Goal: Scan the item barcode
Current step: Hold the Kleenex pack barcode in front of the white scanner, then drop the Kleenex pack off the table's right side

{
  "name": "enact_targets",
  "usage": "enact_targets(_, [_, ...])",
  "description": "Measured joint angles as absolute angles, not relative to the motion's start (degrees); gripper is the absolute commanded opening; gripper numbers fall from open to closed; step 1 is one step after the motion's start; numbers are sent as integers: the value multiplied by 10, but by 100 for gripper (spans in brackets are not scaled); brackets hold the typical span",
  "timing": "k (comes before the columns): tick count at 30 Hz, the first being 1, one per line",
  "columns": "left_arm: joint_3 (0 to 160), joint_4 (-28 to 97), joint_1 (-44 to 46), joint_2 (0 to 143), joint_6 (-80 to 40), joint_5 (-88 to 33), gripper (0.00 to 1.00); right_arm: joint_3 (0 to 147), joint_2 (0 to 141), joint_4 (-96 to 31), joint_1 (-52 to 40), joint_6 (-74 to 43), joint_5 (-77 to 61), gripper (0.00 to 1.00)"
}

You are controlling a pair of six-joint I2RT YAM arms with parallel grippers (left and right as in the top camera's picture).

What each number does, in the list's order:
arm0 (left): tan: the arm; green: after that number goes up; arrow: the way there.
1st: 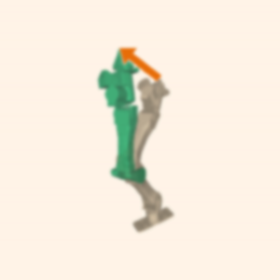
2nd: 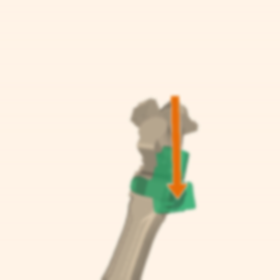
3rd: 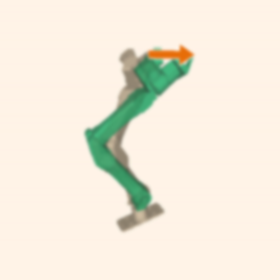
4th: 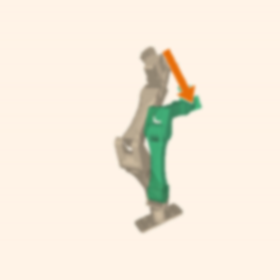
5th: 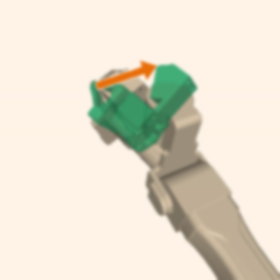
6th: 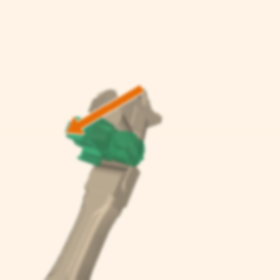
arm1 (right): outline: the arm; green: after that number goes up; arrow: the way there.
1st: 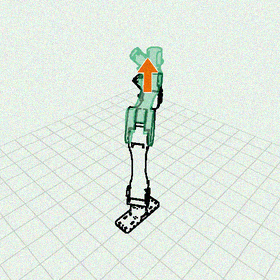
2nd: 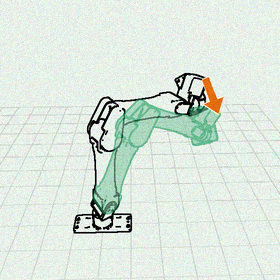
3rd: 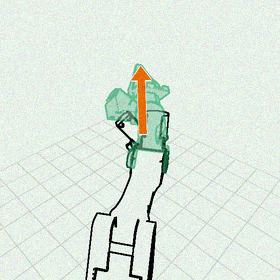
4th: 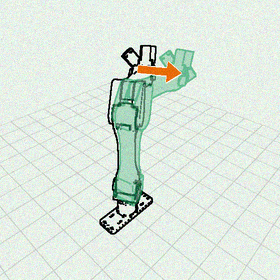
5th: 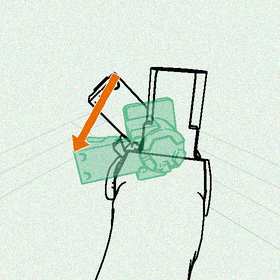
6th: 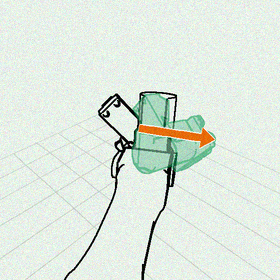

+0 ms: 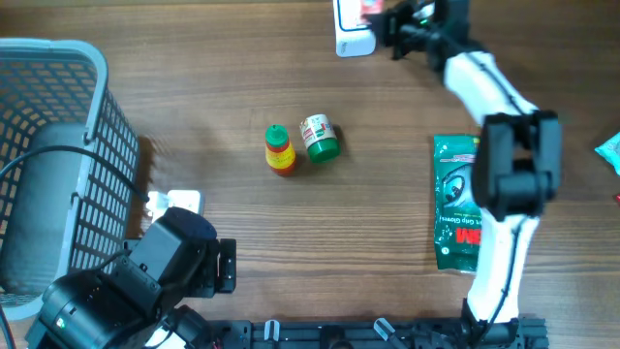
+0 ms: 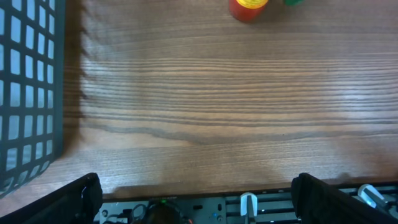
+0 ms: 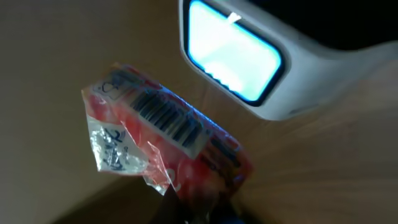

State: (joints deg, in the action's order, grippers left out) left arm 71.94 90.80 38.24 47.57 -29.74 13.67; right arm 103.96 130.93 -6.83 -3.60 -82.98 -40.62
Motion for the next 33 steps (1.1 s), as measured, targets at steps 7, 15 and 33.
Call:
enact_targets(7, [719, 908, 382, 476, -297, 137, 100, 1050, 1116, -380, 123, -654, -85, 4])
enact_targets(15, [719, 908, 382, 476, -298, 137, 100, 1021, 1171, -408, 268, -617, 183, 5])
enact_targets(33, [719, 908, 382, 476, -298, 137, 100, 1068, 1054, -496, 325, -405, 102, 100])
